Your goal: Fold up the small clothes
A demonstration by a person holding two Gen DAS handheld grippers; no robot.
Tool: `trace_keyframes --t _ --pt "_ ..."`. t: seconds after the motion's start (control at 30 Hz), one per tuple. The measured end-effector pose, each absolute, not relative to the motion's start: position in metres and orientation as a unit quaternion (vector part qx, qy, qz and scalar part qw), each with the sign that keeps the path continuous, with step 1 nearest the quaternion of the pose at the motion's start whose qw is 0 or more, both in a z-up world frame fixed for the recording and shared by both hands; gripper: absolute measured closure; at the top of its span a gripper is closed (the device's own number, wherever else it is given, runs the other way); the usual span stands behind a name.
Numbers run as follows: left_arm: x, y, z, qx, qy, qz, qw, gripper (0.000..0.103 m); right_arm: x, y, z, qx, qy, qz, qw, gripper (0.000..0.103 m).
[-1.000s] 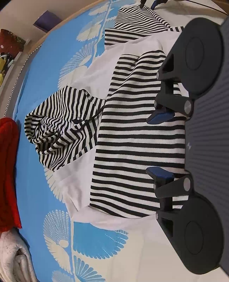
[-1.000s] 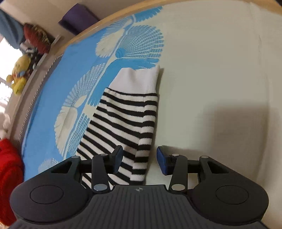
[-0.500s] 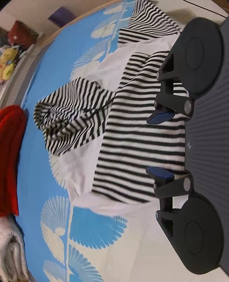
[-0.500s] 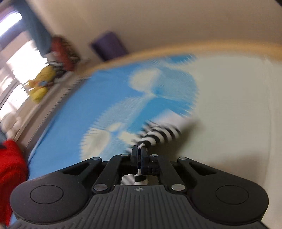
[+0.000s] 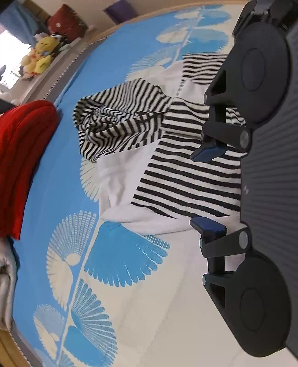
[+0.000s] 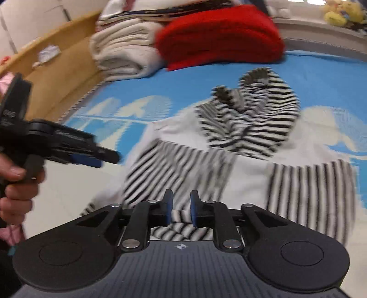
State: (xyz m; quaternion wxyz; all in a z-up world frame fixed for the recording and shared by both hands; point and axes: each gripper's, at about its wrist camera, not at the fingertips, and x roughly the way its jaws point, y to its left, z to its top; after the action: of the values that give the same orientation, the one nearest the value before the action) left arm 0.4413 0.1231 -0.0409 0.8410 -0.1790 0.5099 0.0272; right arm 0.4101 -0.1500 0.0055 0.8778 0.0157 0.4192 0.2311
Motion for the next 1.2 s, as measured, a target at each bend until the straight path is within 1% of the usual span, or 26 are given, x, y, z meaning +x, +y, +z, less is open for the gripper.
trace_keyframes --t 0.1,0.17,0.27,0.33,0.37,0.4,0.47,0.5,0.57,0.63,0.77,0.83,0.9,0.93,1.0,1.07,1.1,1.17,1.2 --pt "0.442 0.125 -0.041 -0.196 0.512 0.024 0.836 0.044 0.41 -0.174 0.036 0.059 0.42 0.131 0.896 0.074" --pt "0.442 0.12 -0.042 -0.198 0.514 0.02 0.834 0.044 0.409 -0.195 0.048 0.112 0.422 0.063 0.897 0.061" --pt "0.442 0.107 -0.043 -0.181 0.513 0.012 0.839 0.045 0.397 -0.229 0.037 0.221 0.427 0.011 0.877 0.06" --pt "0.442 0.093 -0.045 -0.159 0.512 0.003 0.844 0.047 0.391 -0.241 0.017 0.253 0.429 -0.001 0.868 0.06" --pt "0.441 0.086 -0.047 -0.152 0.511 -0.005 0.846 0.048 0.391 -0.244 0.005 0.256 0.446 -0.021 0.858 0.06" --pt "0.441 0.079 -0.049 -0.145 0.51 -0.015 0.848 0.05 0.395 -0.246 -0.006 0.265 0.462 -0.038 0.846 0.06" --pt "0.44 0.062 -0.051 -0.128 0.507 -0.036 0.852 0.063 0.402 -0.252 -0.025 0.31 0.477 -0.057 0.821 0.06" --pt "0.44 0.053 -0.053 -0.117 0.505 -0.048 0.854 0.064 0.405 -0.255 -0.032 0.321 0.485 -0.063 0.811 0.06" --pt "0.44 0.034 -0.056 -0.096 0.499 -0.068 0.859 0.068 0.407 -0.254 -0.039 0.307 0.495 -0.058 0.811 0.061" --pt "0.44 0.015 -0.06 -0.081 0.492 -0.091 0.862 0.068 0.409 -0.253 -0.043 0.282 0.509 -0.071 0.81 0.06" --pt "0.439 -0.018 -0.073 -0.053 0.485 -0.128 0.864 0.068 0.405 -0.268 -0.052 0.315 0.528 -0.087 0.784 0.06" --pt "0.439 -0.033 -0.084 -0.046 0.493 -0.138 0.858 0.067 0.406 -0.272 -0.055 0.325 0.531 -0.09 0.777 0.06" --pt "0.44 -0.045 -0.093 -0.049 0.498 -0.146 0.853 0.066 0.405 -0.274 -0.054 0.332 0.529 -0.091 0.776 0.06" --pt "0.441 -0.05 -0.097 -0.047 0.498 -0.149 0.853 0.064 0.406 -0.274 -0.052 0.335 0.527 -0.089 0.776 0.06" --pt "0.443 -0.058 -0.105 -0.034 0.499 -0.141 0.854 0.056 0.407 -0.273 -0.047 0.339 0.523 -0.083 0.778 0.06" --pt "0.446 -0.063 -0.115 -0.021 0.505 -0.128 0.853 0.044 0.408 -0.273 -0.044 0.34 0.52 -0.08 0.78 0.06" --pt "0.447 -0.064 -0.118 -0.02 0.508 -0.126 0.852 0.042 0.408 -0.273 -0.044 0.339 0.52 -0.081 0.78 0.06" --pt "0.45 -0.069 -0.124 -0.016 0.512 -0.126 0.849 0.033 0.408 -0.275 -0.045 0.341 0.522 -0.081 0.778 0.06" --pt "0.451 -0.073 -0.127 -0.003 0.514 -0.126 0.848 0.032 0.408 -0.276 -0.046 0.341 0.523 -0.082 0.776 0.06"
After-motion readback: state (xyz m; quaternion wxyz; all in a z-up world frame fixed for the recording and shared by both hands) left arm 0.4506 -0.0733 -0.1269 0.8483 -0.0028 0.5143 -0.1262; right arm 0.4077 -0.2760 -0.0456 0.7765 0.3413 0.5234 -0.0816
